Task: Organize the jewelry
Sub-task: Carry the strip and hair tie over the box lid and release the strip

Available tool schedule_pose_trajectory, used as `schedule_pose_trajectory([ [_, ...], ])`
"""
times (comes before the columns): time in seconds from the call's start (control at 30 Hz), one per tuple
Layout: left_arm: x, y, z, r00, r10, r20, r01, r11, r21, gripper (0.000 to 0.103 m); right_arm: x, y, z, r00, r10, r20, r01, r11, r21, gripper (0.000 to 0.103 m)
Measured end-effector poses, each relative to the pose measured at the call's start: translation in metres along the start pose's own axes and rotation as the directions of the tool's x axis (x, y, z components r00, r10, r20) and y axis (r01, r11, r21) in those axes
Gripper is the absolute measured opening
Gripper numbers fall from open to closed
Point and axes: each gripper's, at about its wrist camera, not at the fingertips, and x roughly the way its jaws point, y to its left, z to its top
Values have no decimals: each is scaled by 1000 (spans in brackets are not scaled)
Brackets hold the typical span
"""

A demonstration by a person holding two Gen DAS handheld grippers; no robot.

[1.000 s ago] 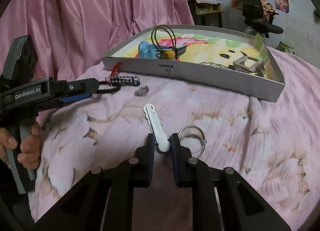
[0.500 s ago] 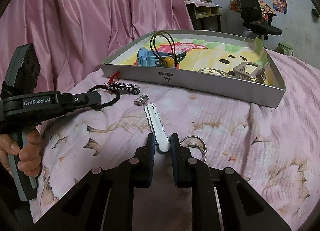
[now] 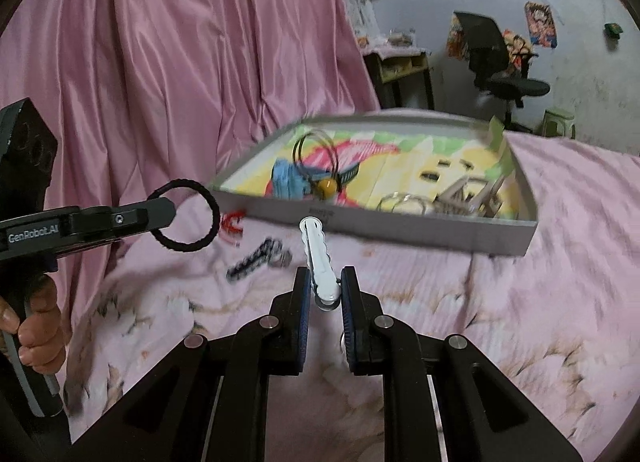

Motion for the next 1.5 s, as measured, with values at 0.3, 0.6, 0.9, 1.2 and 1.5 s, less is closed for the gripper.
schedule_pose_trajectory([
  [0.3,18,3,49,992,44,122,-52,996,66,6,17,-13,39,992,-75,97,74,997,9,13],
  [0.6,73,45,58,993,110,45,-110,994,-3,6,64,-23,56,987,-153,44,152,988,8,13],
  [0.9,99,59,59,984,171,-54,-173,984,-35,6,78,-31,56,984,-175,-14,176,984,27,13],
  [1.2,106,55,54,969,223,-103,-224,975,3,6,85,-28,54,984,-176,-40,177,984,16,14],
  [1.5,94,51,50,976,203,-77,-203,979,16,39,78,-27,53,985,-170,-29,171,985,21,26],
])
